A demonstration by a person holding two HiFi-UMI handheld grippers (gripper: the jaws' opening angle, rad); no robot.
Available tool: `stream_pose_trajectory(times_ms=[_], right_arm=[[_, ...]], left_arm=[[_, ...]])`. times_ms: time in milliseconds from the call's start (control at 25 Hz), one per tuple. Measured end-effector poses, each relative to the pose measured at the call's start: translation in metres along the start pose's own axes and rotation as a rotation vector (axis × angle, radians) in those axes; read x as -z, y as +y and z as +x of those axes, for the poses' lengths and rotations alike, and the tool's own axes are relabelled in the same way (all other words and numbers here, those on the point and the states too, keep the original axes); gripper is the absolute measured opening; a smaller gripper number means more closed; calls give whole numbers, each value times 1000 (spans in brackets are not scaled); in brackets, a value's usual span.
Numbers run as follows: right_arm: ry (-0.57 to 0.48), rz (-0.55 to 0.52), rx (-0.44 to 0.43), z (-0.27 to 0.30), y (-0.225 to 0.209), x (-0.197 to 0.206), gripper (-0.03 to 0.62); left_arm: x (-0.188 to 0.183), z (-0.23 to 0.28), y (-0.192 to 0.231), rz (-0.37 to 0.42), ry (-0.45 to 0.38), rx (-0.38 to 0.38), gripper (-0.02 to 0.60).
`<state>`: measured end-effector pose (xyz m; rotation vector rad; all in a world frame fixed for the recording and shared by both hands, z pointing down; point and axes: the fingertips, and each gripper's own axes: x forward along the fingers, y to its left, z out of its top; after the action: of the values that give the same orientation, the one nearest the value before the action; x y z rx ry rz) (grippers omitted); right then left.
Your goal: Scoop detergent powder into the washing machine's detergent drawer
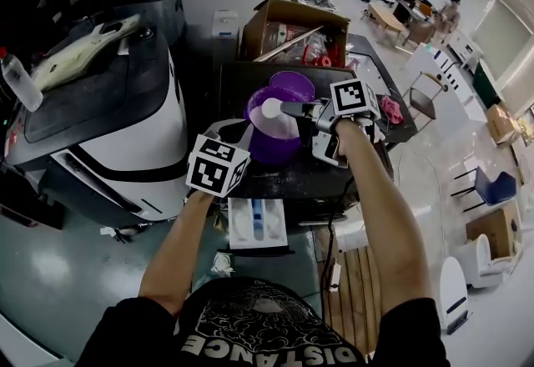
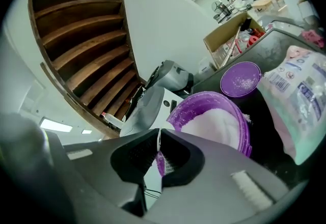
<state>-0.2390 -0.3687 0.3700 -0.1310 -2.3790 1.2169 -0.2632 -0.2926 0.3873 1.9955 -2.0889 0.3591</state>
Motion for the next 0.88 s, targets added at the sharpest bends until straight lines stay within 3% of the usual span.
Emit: stream_pose_trajectory(times_ms=[880], right_arm=[[-271,260,-223,-23,6,1,37]], left_arm=[[-3,-15,-13,-14,0,-134,5]])
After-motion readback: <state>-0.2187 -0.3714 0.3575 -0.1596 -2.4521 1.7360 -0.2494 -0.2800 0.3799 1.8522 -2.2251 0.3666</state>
